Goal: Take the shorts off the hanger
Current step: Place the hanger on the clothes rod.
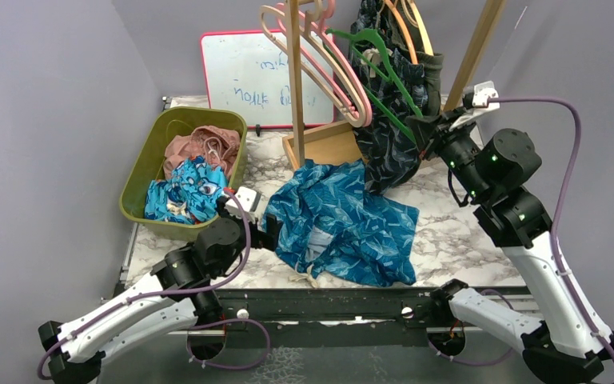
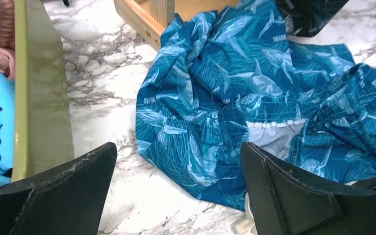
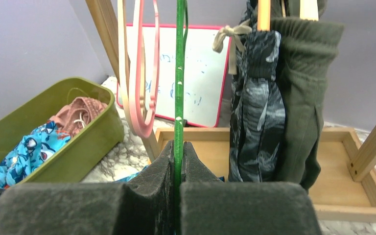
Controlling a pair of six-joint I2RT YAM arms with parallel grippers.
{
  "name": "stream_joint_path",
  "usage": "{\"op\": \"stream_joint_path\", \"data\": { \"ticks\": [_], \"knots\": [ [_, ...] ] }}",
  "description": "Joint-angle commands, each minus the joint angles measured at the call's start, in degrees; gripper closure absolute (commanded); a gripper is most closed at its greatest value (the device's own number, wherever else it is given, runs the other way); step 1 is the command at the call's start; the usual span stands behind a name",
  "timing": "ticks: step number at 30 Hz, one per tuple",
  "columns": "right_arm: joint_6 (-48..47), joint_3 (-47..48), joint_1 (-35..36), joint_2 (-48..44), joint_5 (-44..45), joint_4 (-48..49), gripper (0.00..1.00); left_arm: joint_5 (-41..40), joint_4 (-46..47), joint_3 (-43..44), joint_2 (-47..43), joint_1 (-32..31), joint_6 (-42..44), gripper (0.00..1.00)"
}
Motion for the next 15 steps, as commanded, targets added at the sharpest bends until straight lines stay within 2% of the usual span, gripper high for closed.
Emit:
{"op": "stream_joint_path", "data": {
  "ticks": [1,15],
  "knots": [
    [-1.39,4.52,-0.12,2.85,-0.84,4.91,0.99,-0.33,0.01,1.24,0.83,0.2,-1.71,0.01],
    [-1.52,14.37,-0.1,14.54,-4.5,4.5,0.99,-1.66,0.45,0.52,-1.12,0.2,-1.91,0.01]
  ]
}}
